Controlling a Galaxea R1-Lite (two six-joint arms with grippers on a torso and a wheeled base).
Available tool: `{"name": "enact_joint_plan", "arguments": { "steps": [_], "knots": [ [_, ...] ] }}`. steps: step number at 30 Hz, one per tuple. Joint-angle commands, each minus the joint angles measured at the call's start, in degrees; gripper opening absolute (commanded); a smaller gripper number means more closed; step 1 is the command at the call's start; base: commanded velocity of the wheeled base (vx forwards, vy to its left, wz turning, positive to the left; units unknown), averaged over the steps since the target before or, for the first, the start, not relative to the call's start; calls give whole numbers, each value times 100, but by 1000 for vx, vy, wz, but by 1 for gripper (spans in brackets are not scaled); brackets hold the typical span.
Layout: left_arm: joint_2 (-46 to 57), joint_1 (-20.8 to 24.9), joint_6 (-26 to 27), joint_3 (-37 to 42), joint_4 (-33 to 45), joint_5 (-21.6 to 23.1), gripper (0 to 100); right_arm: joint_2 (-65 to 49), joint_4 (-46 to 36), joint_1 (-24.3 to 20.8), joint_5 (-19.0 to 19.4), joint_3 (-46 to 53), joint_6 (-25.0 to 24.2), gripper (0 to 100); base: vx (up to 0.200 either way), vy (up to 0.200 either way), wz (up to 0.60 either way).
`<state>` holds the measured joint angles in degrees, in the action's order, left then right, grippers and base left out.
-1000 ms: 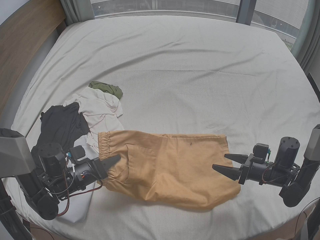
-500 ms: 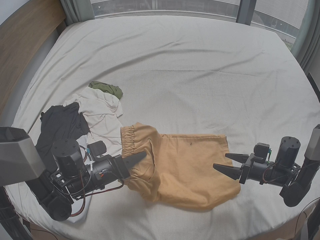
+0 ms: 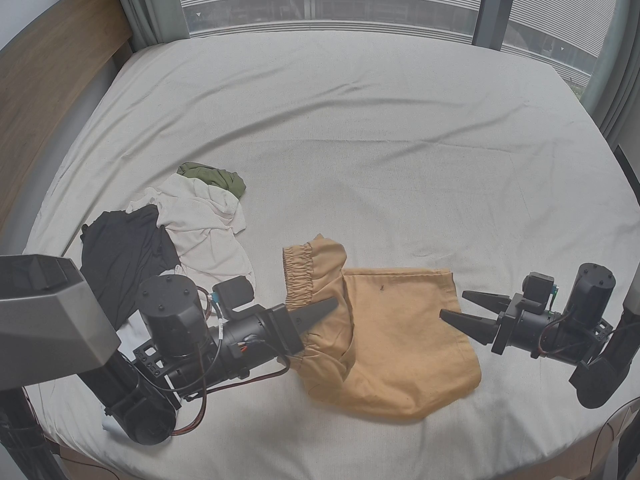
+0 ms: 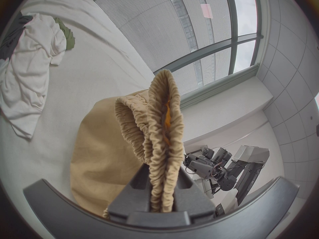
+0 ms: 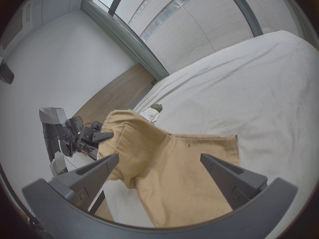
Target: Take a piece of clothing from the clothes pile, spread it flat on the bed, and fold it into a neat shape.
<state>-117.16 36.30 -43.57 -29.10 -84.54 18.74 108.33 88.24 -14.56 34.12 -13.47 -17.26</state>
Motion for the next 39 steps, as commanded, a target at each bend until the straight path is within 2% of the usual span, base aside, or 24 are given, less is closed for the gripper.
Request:
{"name": "enact_joint_plan", "arguments": {
  "steps": [1,10,21,39],
  "knots": [
    [-105,184,-20,-272,201,-10,0,-444,1,216,103,-86,-155,100,0,0,0],
    [-149,501,-187,-782,729,-10,0,-795,-8,515,262,-244,-366,100,0,0,0],
    [-773,958,-310,-1256,781,-54,0,-910,-8,533,270,-314,-506,100,0,0,0],
    [-1142,1072,-301,-2065,1414,-90,0,-980,-8,629,323,-349,-524,100,0,0,0]
  ]
}}
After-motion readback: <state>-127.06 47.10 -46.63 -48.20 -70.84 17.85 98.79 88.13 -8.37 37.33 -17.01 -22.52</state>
